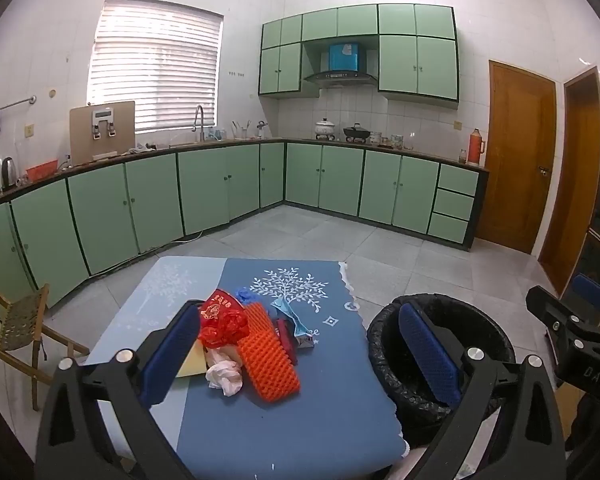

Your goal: Collect trash

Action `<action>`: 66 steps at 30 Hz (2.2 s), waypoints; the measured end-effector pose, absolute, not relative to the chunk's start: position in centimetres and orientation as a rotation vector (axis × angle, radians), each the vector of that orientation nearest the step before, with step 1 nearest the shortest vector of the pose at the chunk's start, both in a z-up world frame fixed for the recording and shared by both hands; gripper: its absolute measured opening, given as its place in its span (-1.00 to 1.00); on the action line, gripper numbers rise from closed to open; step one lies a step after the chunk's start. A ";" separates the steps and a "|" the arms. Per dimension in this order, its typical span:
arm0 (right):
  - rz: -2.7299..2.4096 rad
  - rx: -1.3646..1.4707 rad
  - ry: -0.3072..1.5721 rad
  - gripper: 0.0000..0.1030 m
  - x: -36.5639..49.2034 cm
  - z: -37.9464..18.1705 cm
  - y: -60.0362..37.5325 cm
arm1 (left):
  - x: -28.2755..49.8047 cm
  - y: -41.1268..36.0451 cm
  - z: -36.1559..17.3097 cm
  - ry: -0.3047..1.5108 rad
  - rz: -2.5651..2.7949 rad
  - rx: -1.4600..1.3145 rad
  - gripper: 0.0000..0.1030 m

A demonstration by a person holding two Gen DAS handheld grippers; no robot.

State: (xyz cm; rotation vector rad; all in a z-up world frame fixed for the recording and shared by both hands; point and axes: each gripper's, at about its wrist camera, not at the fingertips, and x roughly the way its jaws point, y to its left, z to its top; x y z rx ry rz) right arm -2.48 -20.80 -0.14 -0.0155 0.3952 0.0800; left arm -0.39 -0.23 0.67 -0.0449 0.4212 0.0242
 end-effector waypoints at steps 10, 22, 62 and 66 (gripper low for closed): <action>0.086 -0.010 0.396 0.91 -2.3 0.2 -21.3 | -0.4 -0.2 0.8 0.421 0.025 -0.041 0.88; 0.086 -0.005 0.401 0.91 -2.1 0.3 -21.6 | -0.5 -0.4 0.7 0.421 0.028 -0.039 0.88; 0.087 0.008 0.417 0.91 -2.2 -0.2 -21.7 | -0.4 -0.1 0.4 0.430 0.034 -0.040 0.88; 0.086 0.007 0.422 0.91 -2.1 -0.4 -21.5 | -0.2 0.2 0.3 0.438 0.037 -0.041 0.88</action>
